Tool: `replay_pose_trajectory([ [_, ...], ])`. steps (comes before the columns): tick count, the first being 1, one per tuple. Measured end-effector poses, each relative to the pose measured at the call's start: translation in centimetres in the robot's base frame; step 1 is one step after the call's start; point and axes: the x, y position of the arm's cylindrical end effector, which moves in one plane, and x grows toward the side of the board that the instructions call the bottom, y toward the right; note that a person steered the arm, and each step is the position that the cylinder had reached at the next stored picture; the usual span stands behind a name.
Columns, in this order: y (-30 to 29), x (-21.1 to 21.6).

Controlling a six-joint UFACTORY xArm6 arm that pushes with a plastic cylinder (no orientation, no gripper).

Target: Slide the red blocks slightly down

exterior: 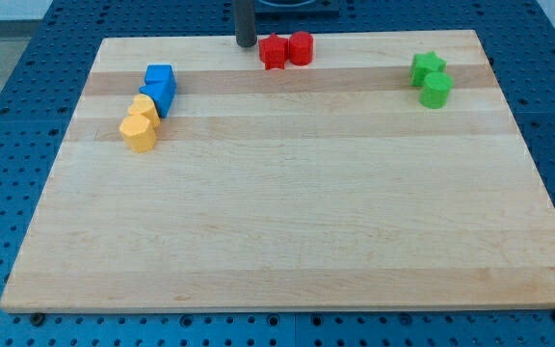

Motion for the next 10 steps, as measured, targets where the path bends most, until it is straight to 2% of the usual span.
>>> replay_pose_trajectory([
  [3,-0.5,1.1],
  [7,9.5,-0.4],
  [10,9.6,5.3],
])
